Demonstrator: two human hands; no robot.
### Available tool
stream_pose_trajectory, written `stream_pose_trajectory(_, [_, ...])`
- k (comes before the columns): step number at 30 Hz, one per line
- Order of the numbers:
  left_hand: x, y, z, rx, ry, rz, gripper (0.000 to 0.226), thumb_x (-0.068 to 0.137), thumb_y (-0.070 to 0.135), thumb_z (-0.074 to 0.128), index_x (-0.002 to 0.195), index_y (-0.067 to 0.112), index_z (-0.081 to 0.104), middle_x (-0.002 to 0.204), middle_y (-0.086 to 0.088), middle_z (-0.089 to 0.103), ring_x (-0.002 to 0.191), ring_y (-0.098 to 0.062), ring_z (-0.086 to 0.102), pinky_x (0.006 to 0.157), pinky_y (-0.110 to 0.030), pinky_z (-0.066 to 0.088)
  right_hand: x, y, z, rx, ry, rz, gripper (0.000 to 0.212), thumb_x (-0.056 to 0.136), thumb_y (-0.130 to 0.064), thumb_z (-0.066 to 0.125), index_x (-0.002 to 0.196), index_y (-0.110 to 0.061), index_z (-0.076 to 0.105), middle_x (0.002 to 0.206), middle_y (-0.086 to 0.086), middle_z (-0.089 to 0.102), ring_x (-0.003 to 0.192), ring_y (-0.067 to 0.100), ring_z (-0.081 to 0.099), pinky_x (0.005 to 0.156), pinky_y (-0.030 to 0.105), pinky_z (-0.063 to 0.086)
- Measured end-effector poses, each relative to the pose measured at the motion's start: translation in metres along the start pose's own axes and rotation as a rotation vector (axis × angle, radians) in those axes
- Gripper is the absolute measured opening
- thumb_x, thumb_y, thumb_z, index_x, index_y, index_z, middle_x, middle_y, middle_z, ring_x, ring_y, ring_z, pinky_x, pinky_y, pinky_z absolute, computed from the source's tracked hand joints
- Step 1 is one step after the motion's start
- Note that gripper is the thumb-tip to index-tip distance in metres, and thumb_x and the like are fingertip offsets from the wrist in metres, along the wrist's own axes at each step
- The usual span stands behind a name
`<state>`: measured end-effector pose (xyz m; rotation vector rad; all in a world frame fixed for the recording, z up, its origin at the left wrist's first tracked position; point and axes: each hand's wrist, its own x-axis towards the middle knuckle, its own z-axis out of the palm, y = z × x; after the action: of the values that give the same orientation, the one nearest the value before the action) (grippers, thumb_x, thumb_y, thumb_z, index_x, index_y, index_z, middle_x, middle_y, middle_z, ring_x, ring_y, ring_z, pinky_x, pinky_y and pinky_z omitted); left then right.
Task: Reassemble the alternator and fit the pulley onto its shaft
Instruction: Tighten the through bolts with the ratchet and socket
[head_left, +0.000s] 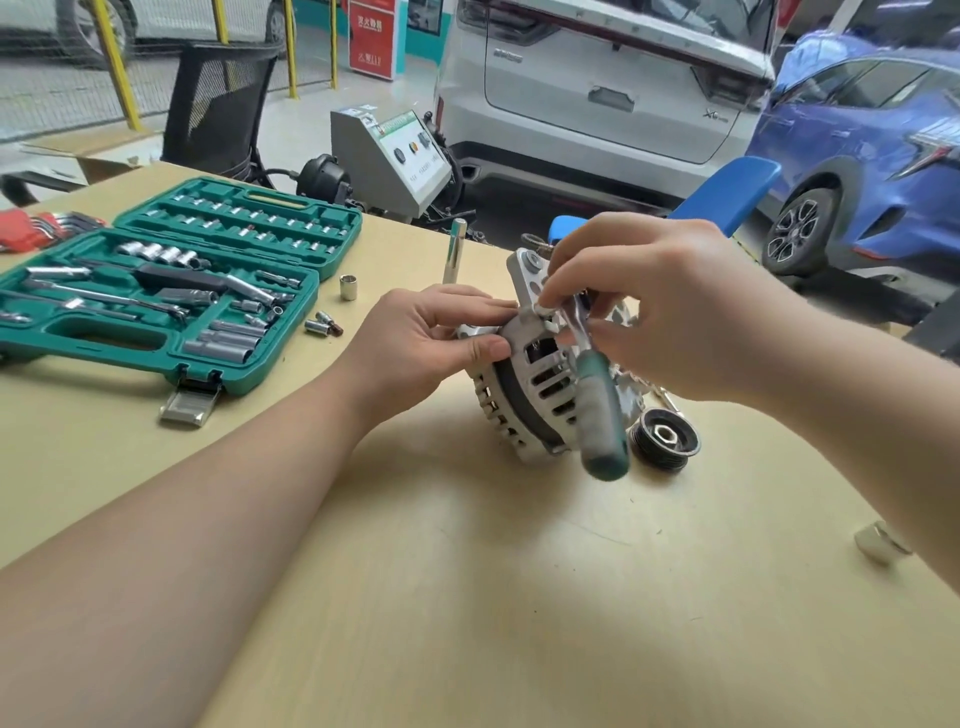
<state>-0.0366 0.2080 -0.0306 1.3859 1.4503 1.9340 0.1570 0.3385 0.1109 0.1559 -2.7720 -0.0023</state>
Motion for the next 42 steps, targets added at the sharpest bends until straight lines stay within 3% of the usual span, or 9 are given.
stream_pose_trajectory(4, [0.0,0.002,0.001,0.003,0.007,0.013,0.034,0.079,0.014,0.087,0.106,0.036,0.086,0.114,0.007,0.081,0.12,-0.008,0.07,0.102,-0.022,0.055,-0.003,0.006,-0.001,0.034,0.043,-0.023,0.033,0.081,0.011,0.076,0.102,-0.014,0.082,0.113,0.003,0.071,0.079,0.023,0.069,0.075,0.044,0.06])
stream_pose_trajectory(7, [0.001,0.002,0.002,0.033,0.007,0.015,0.036,0.082,0.002,0.086,0.105,0.029,0.083,0.106,0.015,0.082,0.115,0.0,0.07,0.1,-0.018,0.054,-0.002,0.008,0.001,0.063,0.068,-0.017,0.031,0.081,0.01,0.08,0.101,-0.012,0.082,0.111,0.004,0.073,0.079,0.025,0.069,0.074,0.043,0.06])
stream_pose_trajectory(13, [0.0,0.003,0.002,0.068,0.016,0.012,0.037,0.083,0.001,0.086,0.114,0.021,0.081,0.114,0.001,0.08,0.117,-0.005,0.07,0.1,-0.021,0.056,0.001,0.01,0.001,0.079,0.09,-0.048,0.026,0.083,0.008,0.08,0.103,-0.01,0.081,0.112,0.006,0.073,0.081,0.028,0.07,0.075,0.042,0.061])
stream_pose_trajectory(19, [0.0,0.005,0.002,0.023,0.015,0.021,0.031,0.076,0.022,0.086,0.101,0.04,0.086,0.11,0.012,0.082,0.117,-0.007,0.071,0.1,-0.022,0.056,-0.004,0.012,0.003,0.042,0.078,-0.053,0.031,0.082,0.011,0.077,0.103,-0.011,0.081,0.112,0.005,0.072,0.078,0.026,0.068,0.072,0.045,0.06])
stream_pose_trajectory(24, [0.002,0.001,0.001,0.066,0.055,0.036,0.027,0.072,0.025,0.088,0.097,0.033,0.085,0.102,0.011,0.082,0.109,-0.011,0.074,0.096,-0.028,0.06,-0.006,0.01,0.011,0.038,0.124,-0.022,0.029,0.081,0.008,0.081,0.101,-0.014,0.082,0.11,0.002,0.074,0.076,0.015,0.064,0.075,0.026,0.056])
stream_pose_trajectory(28, [0.0,-0.001,-0.001,0.15,0.084,0.031,0.023,0.072,0.031,0.09,0.094,0.033,0.085,0.098,0.01,0.083,0.116,-0.011,0.071,0.102,-0.037,0.061,-0.001,0.008,0.012,0.045,0.087,-0.044,0.029,0.083,0.006,0.078,0.105,-0.013,0.083,0.112,0.006,0.074,0.078,0.029,0.07,0.074,0.046,0.059])
stream_pose_trajectory(35, [0.001,0.002,-0.001,0.166,0.046,0.03,0.024,0.069,0.035,0.087,0.092,0.031,0.084,0.096,0.014,0.083,0.117,-0.011,0.07,0.102,-0.038,0.06,0.001,0.005,0.01,-0.035,0.138,-0.034,0.022,0.085,-0.007,0.081,0.107,-0.008,0.081,0.096,0.011,0.073,0.076,0.033,0.069,0.069,0.047,0.059])
stream_pose_trajectory(39, [0.001,0.003,-0.002,0.188,0.024,0.058,0.03,0.07,0.021,0.091,0.098,0.028,0.082,0.096,0.012,0.081,0.114,-0.019,0.07,0.099,-0.037,0.061,0.001,-0.004,0.014,-0.161,0.103,-0.071,0.032,0.097,-0.025,0.056,0.105,-0.002,0.076,0.096,0.015,0.069,0.074,0.039,0.064,0.064,0.048,0.056])
stream_pose_trajectory(42, [-0.002,0.004,-0.007,0.26,-0.039,0.078,0.034,0.071,0.019,0.094,0.097,0.037,0.079,0.096,0.009,0.078,0.107,-0.009,0.07,0.09,-0.025,0.061,0.006,-0.009,0.015,-0.277,0.059,-0.091,0.036,0.103,-0.027,0.048,0.104,-0.001,0.073,0.092,0.017,0.065,0.069,0.04,0.059,0.061,0.049,0.053])
